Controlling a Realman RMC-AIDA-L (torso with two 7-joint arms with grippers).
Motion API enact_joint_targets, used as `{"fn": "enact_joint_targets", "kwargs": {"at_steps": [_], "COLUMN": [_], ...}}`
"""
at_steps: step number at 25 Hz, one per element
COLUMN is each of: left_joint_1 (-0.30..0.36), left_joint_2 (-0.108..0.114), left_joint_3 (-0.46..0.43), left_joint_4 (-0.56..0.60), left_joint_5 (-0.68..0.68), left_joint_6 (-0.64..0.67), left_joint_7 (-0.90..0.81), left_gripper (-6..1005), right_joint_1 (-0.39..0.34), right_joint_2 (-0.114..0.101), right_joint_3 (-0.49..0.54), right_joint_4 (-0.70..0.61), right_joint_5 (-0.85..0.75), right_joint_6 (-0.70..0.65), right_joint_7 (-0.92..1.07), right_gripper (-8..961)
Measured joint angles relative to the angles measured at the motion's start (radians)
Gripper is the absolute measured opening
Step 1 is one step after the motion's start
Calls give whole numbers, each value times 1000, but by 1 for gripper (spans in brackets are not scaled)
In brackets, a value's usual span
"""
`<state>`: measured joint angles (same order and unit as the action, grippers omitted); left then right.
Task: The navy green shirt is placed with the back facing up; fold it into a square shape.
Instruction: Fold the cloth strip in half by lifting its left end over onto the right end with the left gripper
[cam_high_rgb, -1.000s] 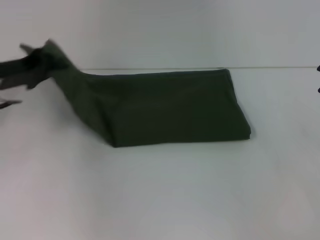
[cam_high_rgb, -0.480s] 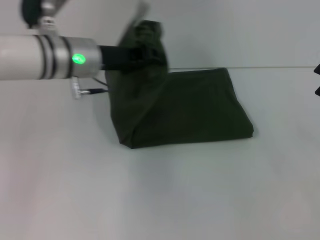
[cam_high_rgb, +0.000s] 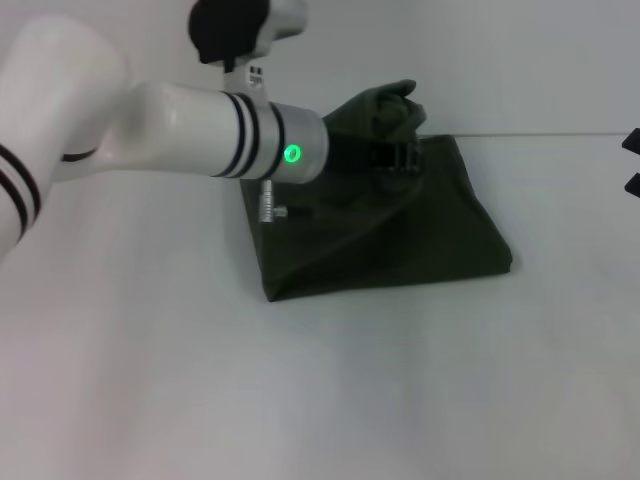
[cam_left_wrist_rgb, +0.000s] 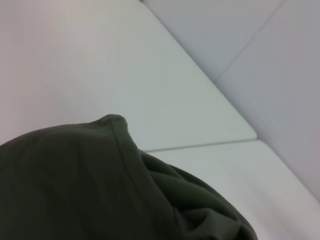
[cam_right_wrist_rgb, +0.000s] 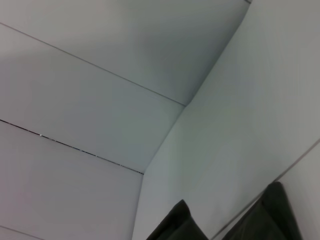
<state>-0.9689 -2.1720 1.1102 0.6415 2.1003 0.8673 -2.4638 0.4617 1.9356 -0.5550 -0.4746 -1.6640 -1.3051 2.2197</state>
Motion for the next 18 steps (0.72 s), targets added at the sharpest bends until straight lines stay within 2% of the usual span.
{"fn": "enact_joint_targets", "kwargs": {"at_steps": [3, 11, 17, 18], "left_joint_1": [-11, -13, -13, -13], "left_joint_2": [-1, 0, -5, -5], "left_joint_3": [54, 124, 257, 283], "left_joint_4": [-5, -7, -14, -7], "left_joint_5": [-29, -52, -86, -103], "left_joint_6": [-30, -63, -184, -193], "left_joint_7": [0, 21, 65, 70], "left_gripper": [79, 95, 107, 148], "right_joint_1": [0, 2, 10, 11], "right_joint_2": [-1, -2, -2, -2], "right_joint_3": [-1, 0, 0, 0], "right_joint_4": [7, 10, 13, 14], "right_joint_5": [-1, -2, -14, -14], "right_joint_6": [0, 5, 19, 23], "right_joint_7": [0, -3, -2, -2], "right_gripper": [866, 866, 867, 867]}}
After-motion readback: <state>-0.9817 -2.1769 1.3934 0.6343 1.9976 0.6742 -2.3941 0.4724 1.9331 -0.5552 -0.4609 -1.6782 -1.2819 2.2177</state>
